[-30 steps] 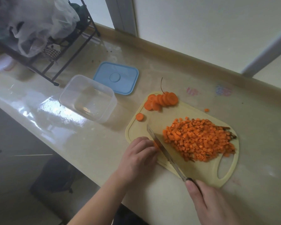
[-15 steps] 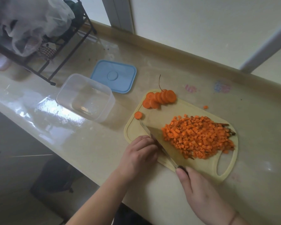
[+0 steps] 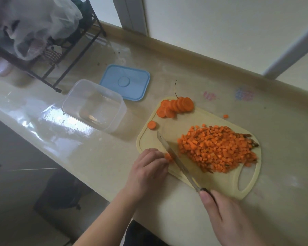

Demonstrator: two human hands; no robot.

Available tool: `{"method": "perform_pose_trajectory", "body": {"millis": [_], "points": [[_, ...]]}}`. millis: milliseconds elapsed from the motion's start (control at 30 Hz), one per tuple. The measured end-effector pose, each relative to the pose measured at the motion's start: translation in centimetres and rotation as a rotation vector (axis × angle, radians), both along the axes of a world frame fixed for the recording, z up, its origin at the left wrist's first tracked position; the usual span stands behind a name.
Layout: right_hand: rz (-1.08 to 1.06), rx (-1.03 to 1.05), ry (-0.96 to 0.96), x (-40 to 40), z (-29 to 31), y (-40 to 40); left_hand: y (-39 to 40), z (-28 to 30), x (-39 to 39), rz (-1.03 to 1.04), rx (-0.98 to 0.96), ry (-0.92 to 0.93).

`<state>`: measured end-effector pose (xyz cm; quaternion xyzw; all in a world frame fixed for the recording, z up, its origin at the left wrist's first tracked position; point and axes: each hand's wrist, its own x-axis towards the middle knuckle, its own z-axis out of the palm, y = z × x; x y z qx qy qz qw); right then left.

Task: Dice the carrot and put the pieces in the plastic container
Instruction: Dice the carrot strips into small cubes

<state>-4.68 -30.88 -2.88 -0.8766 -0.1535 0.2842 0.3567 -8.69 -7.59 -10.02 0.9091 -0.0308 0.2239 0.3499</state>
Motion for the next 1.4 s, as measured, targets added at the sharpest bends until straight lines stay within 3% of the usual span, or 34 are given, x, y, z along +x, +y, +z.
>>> {"method": "perform_pose_trajectory", "body": {"millis": [167,567,833,933,1133,1400], "points": [[-0.011,0.01,-0.041,-0.6,-0.5,-0.3,0.0,-0.6,-0.2,-0.089,0.042,0.005],[-0.015,-0.035,-0.058,-0.6,-0.8,-0.8,-0.1,-1.0,0.1,-0.074,0.037,0.021],[0.131,-0.153,-0.085,-0.2,-0.4,0.7,-0.1,-1.0,0.1,-0.061,0.015,0.02],[0.148,-0.103,-0.129,0.1,-0.8,2.1,-0.1,-1.2,0.0,-0.054,0.016,0.033],[-0.017,-0.044,-0.019,1.4,-0.5,0.4,-0.3,-1.1,0.1,-0.02,0.155,0.023],[-0.107,-0.007,0.112,1.3,1.6,-0.6,-1.5,-0.8,2.8,-0.093,0.075,0.064]]}}
